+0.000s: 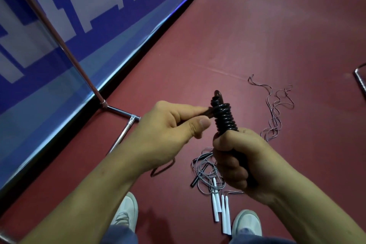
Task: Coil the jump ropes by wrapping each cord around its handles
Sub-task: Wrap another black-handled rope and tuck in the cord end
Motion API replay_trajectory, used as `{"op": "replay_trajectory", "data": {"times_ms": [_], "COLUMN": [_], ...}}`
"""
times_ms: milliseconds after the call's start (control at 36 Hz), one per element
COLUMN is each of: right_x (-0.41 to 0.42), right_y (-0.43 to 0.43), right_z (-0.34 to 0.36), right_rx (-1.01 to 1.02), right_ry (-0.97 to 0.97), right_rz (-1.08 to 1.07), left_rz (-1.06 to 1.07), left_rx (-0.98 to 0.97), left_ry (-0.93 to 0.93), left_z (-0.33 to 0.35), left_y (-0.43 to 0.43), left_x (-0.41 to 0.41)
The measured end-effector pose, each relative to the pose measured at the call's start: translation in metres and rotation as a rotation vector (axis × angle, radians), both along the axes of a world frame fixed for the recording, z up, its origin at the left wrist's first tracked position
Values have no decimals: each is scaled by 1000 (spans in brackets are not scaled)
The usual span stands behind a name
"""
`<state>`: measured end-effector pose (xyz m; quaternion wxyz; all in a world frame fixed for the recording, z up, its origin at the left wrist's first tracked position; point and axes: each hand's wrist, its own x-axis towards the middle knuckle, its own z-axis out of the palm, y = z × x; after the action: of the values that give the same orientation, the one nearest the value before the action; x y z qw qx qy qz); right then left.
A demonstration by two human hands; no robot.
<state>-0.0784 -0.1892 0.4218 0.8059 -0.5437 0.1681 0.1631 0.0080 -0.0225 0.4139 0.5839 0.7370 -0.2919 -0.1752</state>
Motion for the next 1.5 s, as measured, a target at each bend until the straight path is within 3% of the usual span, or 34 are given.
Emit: {"op": "replay_trajectory", "data": {"times_ms": [83, 167, 333, 417, 556, 722, 833, 889, 972, 1056, 1139, 1306, 1500], "right_x": [4, 6, 5, 1, -6, -5, -4, -4, -1, 3, 1, -8, -5], "right_y": [3, 4, 1, -2, -7, -8, -4, -2, -2, -1, 7, 15, 8], "right_z": [-4, -8, -8, -1, 6, -3, -10, -11, -5, -4, -9, -15, -12], "right_rx": [-121, -220, -269, -144, 192, 685, 825, 742, 331, -186, -455, -618, -613], "right_ry": [-1, 11, -18, -56, -47, 13, 57, 66, 84, -82, -270, -493, -506], "right_rz": [-57, -100, -99, -9, 189, 500, 524, 458, 266, 17, -127, -177, -220], "left_rz": [70, 85, 57, 12, -138, -350, -386, -320, -192, -31, 77, 65, -44], "left_rx": [121, 169, 140, 16, -290, -382, -391, -369, -341, -258, -147, -180, -177], "left_ry": [-268, -396, -234, -57, 393, 510, 575, 559, 536, 472, 382, 470, 465], "left_z": [-2, -5, -6, -5, 0, 3, 0, -4, -6, -10, -15, -14, -12], "left_y": [-4, -7, -5, -4, -4, -8, -8, -9, -8, -6, -10, -13, -6], "left_x": [-5, -8, -9, -5, -3, -6, -7, -5, 0, 2, 1, 2, 1]}}
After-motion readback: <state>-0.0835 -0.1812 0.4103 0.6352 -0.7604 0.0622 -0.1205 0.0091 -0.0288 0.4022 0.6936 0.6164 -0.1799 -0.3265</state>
